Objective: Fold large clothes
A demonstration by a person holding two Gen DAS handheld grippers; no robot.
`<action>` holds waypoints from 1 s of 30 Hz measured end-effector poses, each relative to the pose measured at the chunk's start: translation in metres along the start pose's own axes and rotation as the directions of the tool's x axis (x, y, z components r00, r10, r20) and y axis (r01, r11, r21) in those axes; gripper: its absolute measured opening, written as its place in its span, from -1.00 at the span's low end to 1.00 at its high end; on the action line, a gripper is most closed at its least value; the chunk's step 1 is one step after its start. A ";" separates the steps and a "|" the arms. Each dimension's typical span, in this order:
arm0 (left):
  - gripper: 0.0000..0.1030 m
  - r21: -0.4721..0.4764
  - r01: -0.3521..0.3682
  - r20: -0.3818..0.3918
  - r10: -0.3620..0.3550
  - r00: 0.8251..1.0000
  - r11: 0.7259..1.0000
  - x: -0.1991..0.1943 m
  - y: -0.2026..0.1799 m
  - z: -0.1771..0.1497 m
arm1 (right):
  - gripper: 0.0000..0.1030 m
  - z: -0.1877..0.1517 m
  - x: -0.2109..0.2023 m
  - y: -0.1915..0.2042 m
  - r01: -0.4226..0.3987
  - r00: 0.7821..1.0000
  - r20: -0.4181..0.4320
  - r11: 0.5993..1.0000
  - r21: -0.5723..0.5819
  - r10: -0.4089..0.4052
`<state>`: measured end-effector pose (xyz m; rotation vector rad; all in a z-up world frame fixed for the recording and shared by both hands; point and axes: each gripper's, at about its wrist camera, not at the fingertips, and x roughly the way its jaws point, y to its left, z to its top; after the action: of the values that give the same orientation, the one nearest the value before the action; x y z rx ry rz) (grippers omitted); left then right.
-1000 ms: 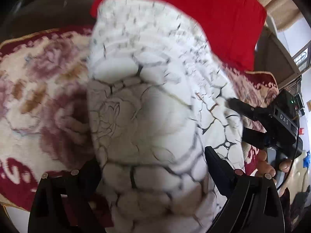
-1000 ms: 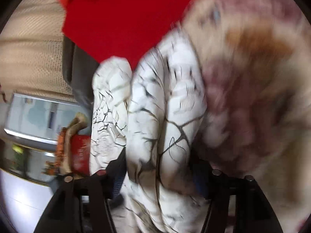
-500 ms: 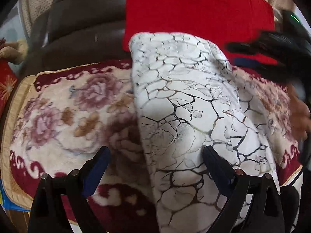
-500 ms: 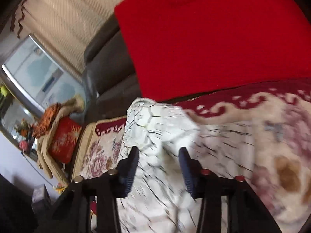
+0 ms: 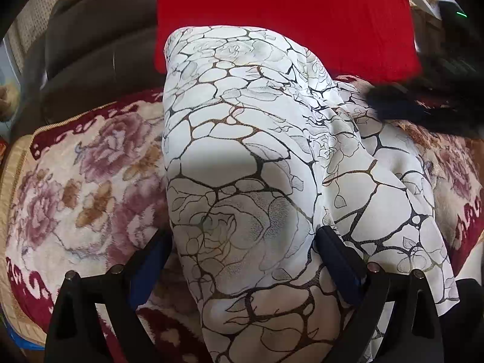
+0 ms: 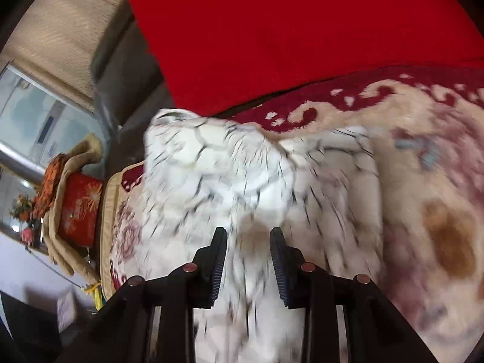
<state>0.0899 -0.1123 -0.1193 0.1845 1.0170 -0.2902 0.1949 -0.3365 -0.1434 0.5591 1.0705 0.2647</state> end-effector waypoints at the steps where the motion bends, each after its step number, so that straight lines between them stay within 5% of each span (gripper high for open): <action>1: 0.89 0.001 -0.007 0.003 0.007 1.000 1.000 -0.001 0.000 -0.001 | -0.36 -0.010 -0.010 0.003 0.034 0.999 0.009 0.999 -0.018 -0.034; 5: 0.89 0.021 -0.046 0.022 0.046 0.999 0.999 -0.012 -0.012 -0.007 | -0.34 -0.054 -0.036 0.009 0.094 0.995 0.035 0.993 -0.069 -0.092; 9: 0.89 0.024 -0.073 0.024 0.073 0.997 0.997 -0.020 -0.022 -0.010 | -0.16 -0.077 0.003 -0.007 0.252 0.968 0.014 0.963 -0.096 -0.252; 12: 0.89 0.035 -0.095 0.043 0.094 0.995 0.995 -0.024 -0.024 -0.011 | -0.03 -0.070 0.006 -0.023 0.207 0.978 0.001 0.978 -0.005 -0.207; 21: 0.88 -0.035 -0.148 0.128 0.151 0.980 0.988 -0.082 -0.021 -0.016 | 0.11 -0.080 -0.061 0.005 0.183 0.980 0.084 0.982 -0.052 -0.178; 30: 0.88 -0.102 -0.218 0.298 0.238 0.924 0.971 -0.186 -0.022 -0.020 | 0.14 -0.117 -0.147 0.064 0.209 0.952 0.257 0.966 -0.154 -0.165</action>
<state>-0.0248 -0.0997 0.0297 0.1885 0.6853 -0.0676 0.0276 -0.3161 -0.0394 0.3141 0.8451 0.1196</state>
